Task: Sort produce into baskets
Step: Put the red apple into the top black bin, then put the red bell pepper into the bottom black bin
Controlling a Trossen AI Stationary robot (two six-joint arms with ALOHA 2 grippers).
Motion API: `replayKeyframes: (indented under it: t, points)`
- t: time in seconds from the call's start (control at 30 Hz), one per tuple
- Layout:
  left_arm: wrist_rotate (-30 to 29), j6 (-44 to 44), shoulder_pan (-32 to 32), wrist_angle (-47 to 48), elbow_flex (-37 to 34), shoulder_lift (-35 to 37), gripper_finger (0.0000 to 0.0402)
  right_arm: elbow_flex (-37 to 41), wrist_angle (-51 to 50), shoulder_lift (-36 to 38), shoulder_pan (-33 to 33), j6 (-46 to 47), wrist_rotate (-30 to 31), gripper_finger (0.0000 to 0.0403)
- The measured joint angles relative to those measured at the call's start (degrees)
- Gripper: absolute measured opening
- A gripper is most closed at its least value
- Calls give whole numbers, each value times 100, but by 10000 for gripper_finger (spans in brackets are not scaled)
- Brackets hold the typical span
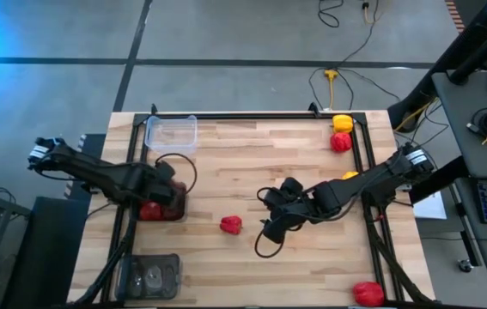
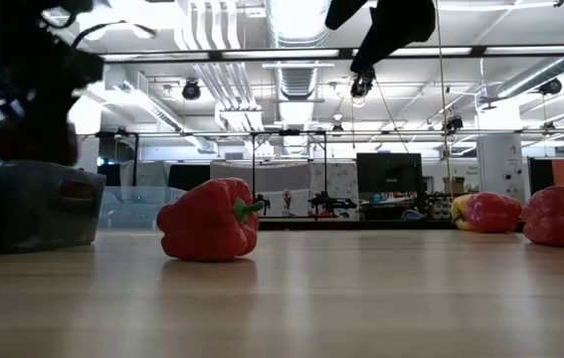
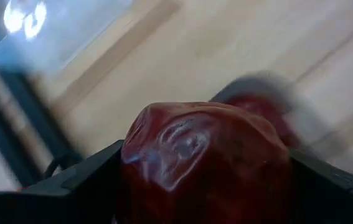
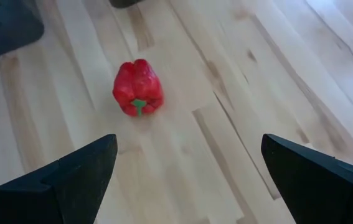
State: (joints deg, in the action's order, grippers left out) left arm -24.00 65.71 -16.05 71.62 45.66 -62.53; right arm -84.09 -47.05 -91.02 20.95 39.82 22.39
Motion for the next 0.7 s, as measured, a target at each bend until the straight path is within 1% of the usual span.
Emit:
replayKeyframes:
  t: [0.07, 0.17, 0.23, 0.33, 0.43, 0.53, 0.6, 0.7]
  points:
    - [42, 269, -2, 76, -174, 17, 331, 0, 55, -31, 0, 2, 7, 390]
    - [93, 324, -2, -284, -188, 33, 367, 0, 45, -94, 0, 221, -3, 390]
    - [106, 217, 5, -214, -159, 36, 385, 0, 46, -113, 0, 465, -55, 390]
    - [126, 17, 24, -32, -14, 20, 380, 0, 49, -136, 0, 565, -166, 390]
    - [246, -171, 26, 395, 250, 6, 376, 0, 49, -133, 4, 593, -259, 390]
    - [244, -497, 24, 404, 632, 6, 376, 0, 35, -71, 10, 686, -328, 390]
    - [216, -977, -12, -74, 874, 10, 376, -1, 29, -17, 23, 689, -339, 390]
    - [264, -2107, -108, -1478, 1004, -23, 377, -93, -141, 31, 117, 666, -337, 390]
